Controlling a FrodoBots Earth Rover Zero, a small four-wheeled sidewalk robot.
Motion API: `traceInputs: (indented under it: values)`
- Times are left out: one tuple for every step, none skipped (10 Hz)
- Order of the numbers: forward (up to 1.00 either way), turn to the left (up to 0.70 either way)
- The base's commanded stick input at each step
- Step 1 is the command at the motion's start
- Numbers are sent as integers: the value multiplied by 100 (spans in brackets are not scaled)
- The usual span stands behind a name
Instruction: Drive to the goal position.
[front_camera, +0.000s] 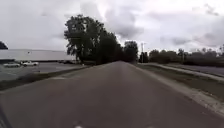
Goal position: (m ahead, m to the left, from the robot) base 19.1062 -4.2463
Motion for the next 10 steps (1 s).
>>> traceInputs:
  values:
    - [100, 1]
    - [100, 1]
    - [100, -11]
    - [100, -11]
    - [100, -12]
    - [100, -12]
    - [100, -12]
    - [100, -12]
    - [100, -12]
    - [100, -12]
